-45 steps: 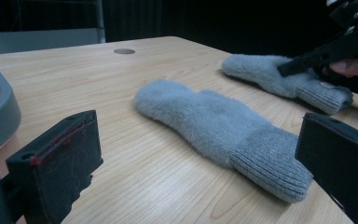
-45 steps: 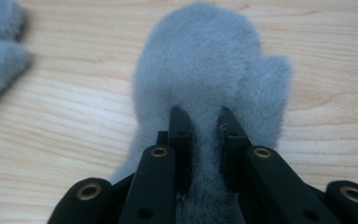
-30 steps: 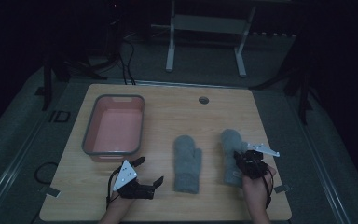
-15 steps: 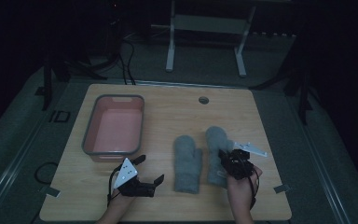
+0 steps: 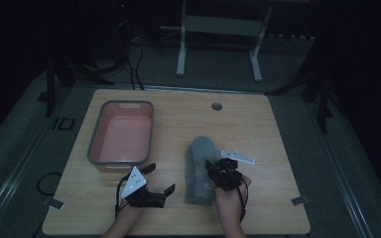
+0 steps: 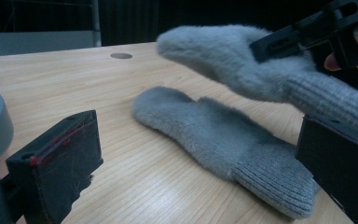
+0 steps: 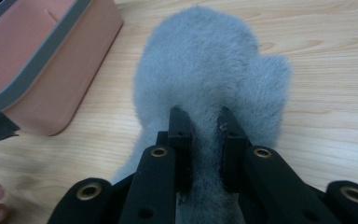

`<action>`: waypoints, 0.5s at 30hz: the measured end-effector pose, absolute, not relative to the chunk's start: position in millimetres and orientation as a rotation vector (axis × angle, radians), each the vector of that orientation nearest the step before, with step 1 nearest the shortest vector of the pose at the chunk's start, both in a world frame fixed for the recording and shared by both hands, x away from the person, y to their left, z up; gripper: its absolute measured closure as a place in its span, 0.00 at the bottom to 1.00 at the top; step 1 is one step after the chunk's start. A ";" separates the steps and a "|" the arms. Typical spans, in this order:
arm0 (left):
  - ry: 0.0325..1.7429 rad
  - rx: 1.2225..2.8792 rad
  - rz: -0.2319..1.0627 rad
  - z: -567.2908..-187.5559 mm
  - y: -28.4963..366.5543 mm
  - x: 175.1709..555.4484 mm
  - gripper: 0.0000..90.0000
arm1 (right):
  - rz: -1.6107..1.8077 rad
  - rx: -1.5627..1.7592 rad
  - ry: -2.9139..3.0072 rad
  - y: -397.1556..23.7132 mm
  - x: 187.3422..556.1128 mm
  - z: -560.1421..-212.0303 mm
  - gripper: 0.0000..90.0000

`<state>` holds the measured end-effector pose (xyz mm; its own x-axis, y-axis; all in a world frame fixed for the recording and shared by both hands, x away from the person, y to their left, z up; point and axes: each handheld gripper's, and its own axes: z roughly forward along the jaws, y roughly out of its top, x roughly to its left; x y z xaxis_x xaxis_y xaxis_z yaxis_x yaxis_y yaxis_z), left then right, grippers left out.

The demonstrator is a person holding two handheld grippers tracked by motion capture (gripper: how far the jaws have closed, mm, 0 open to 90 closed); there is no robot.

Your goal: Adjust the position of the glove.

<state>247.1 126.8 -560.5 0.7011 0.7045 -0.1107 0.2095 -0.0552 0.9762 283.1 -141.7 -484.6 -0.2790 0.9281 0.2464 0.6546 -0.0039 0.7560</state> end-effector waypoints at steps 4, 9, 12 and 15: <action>0.761 1.612 0.469 -560.7 126.6 246.9 0.01 | 1.194 1.621 1.915 -129.7 276.4 -485.8 0.89; 0.755 1.610 0.466 -560.5 126.7 246.5 0.01 | 1.134 1.675 1.944 -125.7 281.7 -505.6 0.88; 0.751 1.608 0.452 -560.7 125.7 247.2 0.01 | 1.154 1.723 1.958 -124.1 286.2 -514.2 0.88; 0.750 1.614 0.455 -561.2 124.2 247.1 0.01 | 1.141 1.715 1.955 -122.3 288.7 -516.4 0.87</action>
